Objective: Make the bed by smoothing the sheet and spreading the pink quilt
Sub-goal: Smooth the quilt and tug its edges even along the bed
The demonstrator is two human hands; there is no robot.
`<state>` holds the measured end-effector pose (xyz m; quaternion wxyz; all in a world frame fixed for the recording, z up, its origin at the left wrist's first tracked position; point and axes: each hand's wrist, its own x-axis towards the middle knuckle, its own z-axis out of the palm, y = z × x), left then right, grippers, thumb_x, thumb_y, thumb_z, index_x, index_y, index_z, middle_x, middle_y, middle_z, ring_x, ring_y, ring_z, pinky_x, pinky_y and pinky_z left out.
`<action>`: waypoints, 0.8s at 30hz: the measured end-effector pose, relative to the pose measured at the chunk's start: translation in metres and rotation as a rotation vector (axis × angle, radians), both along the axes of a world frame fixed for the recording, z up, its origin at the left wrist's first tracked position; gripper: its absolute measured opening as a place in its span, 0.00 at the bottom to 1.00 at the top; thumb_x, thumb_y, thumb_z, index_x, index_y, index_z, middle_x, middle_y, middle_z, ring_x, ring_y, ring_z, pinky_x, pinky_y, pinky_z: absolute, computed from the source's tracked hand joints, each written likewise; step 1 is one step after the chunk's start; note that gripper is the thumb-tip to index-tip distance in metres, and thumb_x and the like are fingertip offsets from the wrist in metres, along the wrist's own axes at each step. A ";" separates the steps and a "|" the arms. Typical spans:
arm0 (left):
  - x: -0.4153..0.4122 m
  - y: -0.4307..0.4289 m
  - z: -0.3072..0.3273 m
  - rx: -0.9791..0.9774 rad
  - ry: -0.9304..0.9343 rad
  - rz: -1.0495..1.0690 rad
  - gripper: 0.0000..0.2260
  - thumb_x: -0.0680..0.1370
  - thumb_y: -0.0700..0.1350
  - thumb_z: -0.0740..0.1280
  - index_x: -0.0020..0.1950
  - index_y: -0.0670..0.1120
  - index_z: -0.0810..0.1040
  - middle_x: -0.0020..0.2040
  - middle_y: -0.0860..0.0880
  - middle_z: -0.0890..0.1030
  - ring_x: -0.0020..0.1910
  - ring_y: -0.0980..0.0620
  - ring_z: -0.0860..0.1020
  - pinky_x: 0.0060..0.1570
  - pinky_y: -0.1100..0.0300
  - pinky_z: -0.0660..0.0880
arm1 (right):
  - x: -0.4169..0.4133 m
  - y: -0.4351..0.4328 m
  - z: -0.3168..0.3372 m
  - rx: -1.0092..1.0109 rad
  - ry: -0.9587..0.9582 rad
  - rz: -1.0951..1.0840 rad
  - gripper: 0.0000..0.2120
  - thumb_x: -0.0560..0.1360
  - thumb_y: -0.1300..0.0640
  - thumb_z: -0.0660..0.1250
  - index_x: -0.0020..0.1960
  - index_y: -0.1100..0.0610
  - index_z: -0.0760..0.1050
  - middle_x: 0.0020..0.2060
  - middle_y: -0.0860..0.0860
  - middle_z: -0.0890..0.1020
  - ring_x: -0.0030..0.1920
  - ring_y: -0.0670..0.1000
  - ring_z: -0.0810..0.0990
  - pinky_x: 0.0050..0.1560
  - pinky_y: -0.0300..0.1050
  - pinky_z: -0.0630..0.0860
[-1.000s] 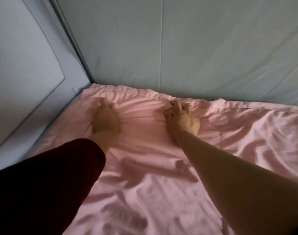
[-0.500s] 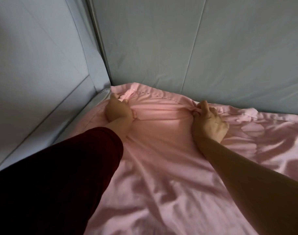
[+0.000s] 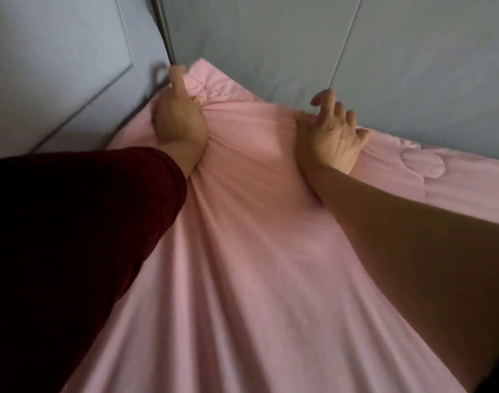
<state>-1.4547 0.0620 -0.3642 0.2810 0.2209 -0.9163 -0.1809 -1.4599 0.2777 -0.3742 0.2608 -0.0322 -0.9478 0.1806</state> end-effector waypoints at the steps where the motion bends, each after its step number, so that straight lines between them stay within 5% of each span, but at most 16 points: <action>1: -0.002 -0.003 -0.002 -0.041 -0.044 -0.011 0.15 0.79 0.44 0.60 0.65 0.46 0.70 0.58 0.41 0.77 0.59 0.40 0.74 0.57 0.49 0.69 | 0.006 0.000 0.002 -0.032 0.019 0.062 0.15 0.73 0.43 0.57 0.57 0.47 0.71 0.49 0.48 0.79 0.54 0.56 0.75 0.51 0.53 0.66; 4: -0.002 -0.008 -0.007 -0.109 -0.198 -0.028 0.14 0.80 0.43 0.57 0.60 0.39 0.75 0.61 0.38 0.75 0.61 0.40 0.72 0.62 0.50 0.66 | 0.017 0.003 0.003 0.023 0.030 0.357 0.19 0.73 0.35 0.57 0.50 0.48 0.74 0.46 0.47 0.79 0.52 0.54 0.76 0.49 0.52 0.69; 7: 0.013 -0.004 -0.003 -0.150 -0.260 -0.152 0.16 0.81 0.45 0.57 0.66 0.42 0.72 0.65 0.37 0.70 0.65 0.39 0.68 0.64 0.52 0.62 | 0.015 0.001 0.009 0.145 -0.109 0.427 0.22 0.72 0.30 0.59 0.50 0.46 0.76 0.50 0.47 0.77 0.56 0.53 0.74 0.53 0.51 0.67; 10: 0.048 0.003 0.004 -0.212 -0.392 -0.240 0.19 0.82 0.48 0.53 0.73 0.45 0.65 0.71 0.40 0.66 0.71 0.42 0.60 0.69 0.52 0.55 | 0.028 -0.012 0.019 0.260 -0.269 0.344 0.19 0.77 0.38 0.59 0.61 0.48 0.73 0.60 0.51 0.74 0.64 0.55 0.69 0.60 0.53 0.67; 12: 0.070 0.007 0.003 -0.122 -0.482 -0.295 0.23 0.82 0.51 0.53 0.76 0.45 0.59 0.76 0.43 0.59 0.75 0.44 0.56 0.73 0.53 0.51 | 0.045 -0.019 0.021 0.309 -0.433 0.328 0.25 0.78 0.39 0.56 0.70 0.52 0.67 0.69 0.53 0.67 0.70 0.57 0.63 0.66 0.53 0.65; 15: 0.112 0.013 0.018 0.014 -0.516 -0.333 0.29 0.82 0.52 0.54 0.78 0.44 0.47 0.79 0.44 0.48 0.78 0.47 0.45 0.75 0.55 0.42 | 0.073 -0.017 0.032 0.276 -0.672 0.386 0.38 0.77 0.33 0.51 0.79 0.56 0.50 0.78 0.52 0.51 0.78 0.54 0.49 0.76 0.53 0.50; 20: 0.213 0.018 0.030 0.009 -0.321 -0.364 0.23 0.82 0.43 0.54 0.77 0.46 0.55 0.77 0.43 0.56 0.77 0.47 0.54 0.75 0.55 0.49 | 0.160 -0.025 0.057 0.054 -0.662 0.447 0.38 0.78 0.33 0.51 0.79 0.53 0.45 0.79 0.48 0.43 0.78 0.52 0.39 0.77 0.55 0.42; 24: 0.268 -0.002 0.028 -0.059 -0.241 -0.035 0.19 0.77 0.41 0.59 0.67 0.50 0.71 0.69 0.43 0.68 0.67 0.42 0.68 0.65 0.50 0.64 | 0.243 -0.051 0.060 0.105 -0.538 0.580 0.33 0.79 0.36 0.52 0.79 0.49 0.50 0.79 0.47 0.44 0.78 0.52 0.37 0.77 0.55 0.40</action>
